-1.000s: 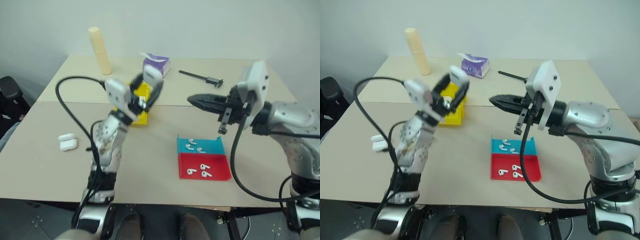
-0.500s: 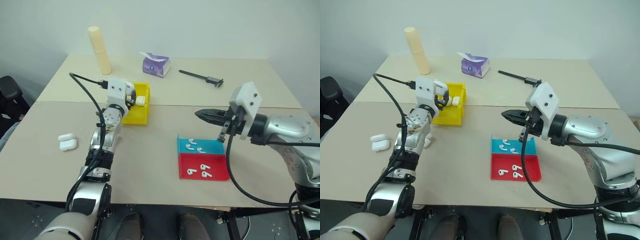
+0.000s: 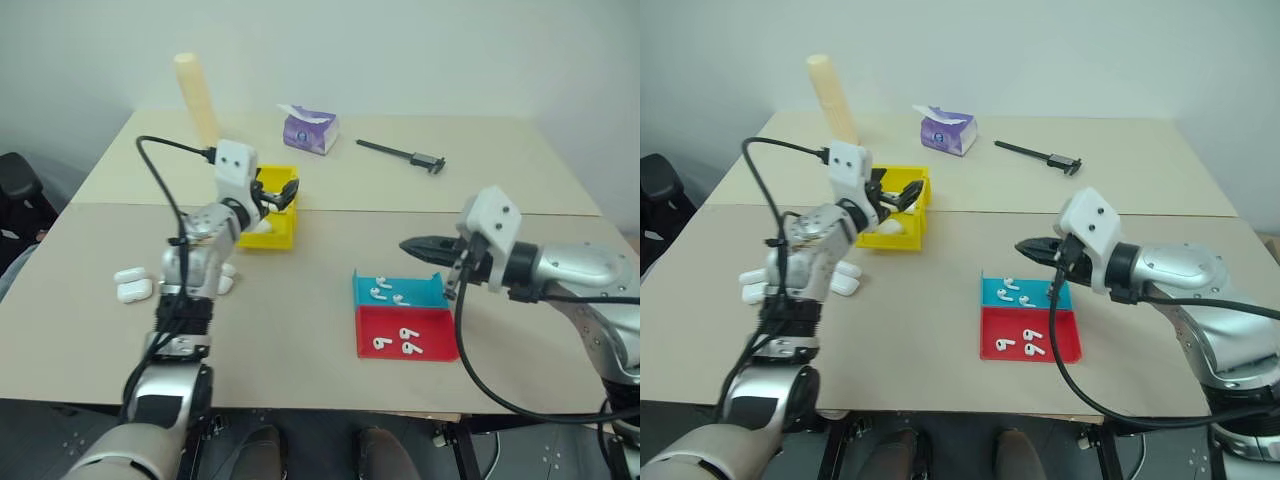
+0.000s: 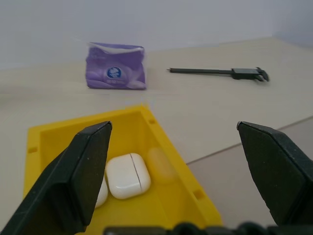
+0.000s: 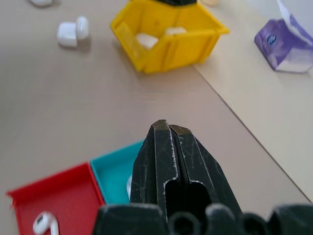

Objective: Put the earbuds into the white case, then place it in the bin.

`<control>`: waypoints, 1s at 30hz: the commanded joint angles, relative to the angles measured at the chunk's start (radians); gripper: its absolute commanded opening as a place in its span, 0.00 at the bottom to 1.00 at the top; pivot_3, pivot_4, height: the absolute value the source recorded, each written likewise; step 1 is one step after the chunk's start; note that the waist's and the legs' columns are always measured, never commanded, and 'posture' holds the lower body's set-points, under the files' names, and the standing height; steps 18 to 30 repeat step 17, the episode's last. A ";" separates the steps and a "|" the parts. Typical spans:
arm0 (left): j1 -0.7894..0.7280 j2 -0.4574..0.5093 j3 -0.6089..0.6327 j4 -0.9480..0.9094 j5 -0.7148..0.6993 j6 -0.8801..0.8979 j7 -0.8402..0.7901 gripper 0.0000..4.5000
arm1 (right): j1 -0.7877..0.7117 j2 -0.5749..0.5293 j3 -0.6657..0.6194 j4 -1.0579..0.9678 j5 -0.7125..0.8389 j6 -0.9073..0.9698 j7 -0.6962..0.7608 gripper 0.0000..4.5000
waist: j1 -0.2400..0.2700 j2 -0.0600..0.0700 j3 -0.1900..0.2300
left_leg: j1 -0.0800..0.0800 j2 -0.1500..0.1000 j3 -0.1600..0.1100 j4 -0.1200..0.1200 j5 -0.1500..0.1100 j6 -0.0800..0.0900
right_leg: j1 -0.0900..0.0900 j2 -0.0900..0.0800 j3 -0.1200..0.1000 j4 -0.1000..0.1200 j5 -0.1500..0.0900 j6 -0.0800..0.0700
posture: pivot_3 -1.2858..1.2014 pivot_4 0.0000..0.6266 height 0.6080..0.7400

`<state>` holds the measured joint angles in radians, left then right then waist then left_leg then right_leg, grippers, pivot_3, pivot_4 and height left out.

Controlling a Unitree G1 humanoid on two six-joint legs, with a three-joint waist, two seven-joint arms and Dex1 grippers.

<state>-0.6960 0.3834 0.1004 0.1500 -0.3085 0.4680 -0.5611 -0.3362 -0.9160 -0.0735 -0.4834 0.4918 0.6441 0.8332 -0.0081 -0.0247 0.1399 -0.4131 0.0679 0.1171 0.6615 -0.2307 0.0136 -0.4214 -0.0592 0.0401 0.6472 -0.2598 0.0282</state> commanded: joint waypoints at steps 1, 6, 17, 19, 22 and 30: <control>0.113 0.131 0.044 -0.155 -0.122 0.039 -0.220 0.99 | 0.067 -0.082 -0.121 0.010 -0.014 -0.132 0.135 0.00 | -0.005 0.000 0.000 | 0.000 0.000 0.000 0.000 0.001 -0.001 | -0.001 0.000 0.000 0.000 0.000 0.000 | 0.52 0.24 1.00; 0.339 0.336 0.097 -0.364 -0.225 0.107 -0.396 0.99 | 0.203 -0.168 -0.247 0.092 -0.023 -0.302 0.335 0.00 | -0.004 -0.001 0.001 | 0.003 0.000 0.000 0.000 0.000 0.000 | 0.003 0.000 -0.001 0.000 0.000 0.000 | 0.52 0.24 1.00; 0.757 0.513 0.348 -0.615 -0.396 0.178 -0.538 0.99 | 0.287 -0.185 -0.312 0.217 -0.045 -0.504 0.506 0.00 | -0.003 -0.001 0.001 | 0.009 0.001 -0.001 -0.001 -0.001 0.002 | 0.008 0.000 0.000 0.000 -0.001 -0.001 | 0.52 0.24 1.00; 0.757 0.513 0.348 -0.615 -0.396 0.178 -0.538 0.99 | 0.287 -0.185 -0.312 0.217 -0.045 -0.504 0.506 0.00 | -0.003 -0.001 0.001 | 0.009 0.001 -0.001 -0.001 -0.001 0.002 | 0.008 0.000 0.000 0.000 -0.001 -0.001 | 0.52 0.24 1.00; 0.757 0.513 0.348 -0.615 -0.396 0.178 -0.538 0.99 | 0.287 -0.185 -0.312 0.217 -0.045 -0.504 0.506 0.00 | -0.003 -0.001 0.001 | 0.009 0.001 -0.001 -0.001 -0.001 0.002 | 0.008 0.000 0.000 0.000 -0.001 -0.001 | 0.52 0.24 1.00; 0.757 0.513 0.348 -0.615 -0.396 0.178 -0.538 0.99 | 0.287 -0.185 -0.312 0.217 -0.045 -0.504 0.506 0.00 | -0.003 -0.001 0.001 | 0.009 0.001 -0.001 -0.001 -0.001 0.002 | 0.008 0.000 0.000 0.000 -0.001 -0.001 | 0.52 0.24 1.00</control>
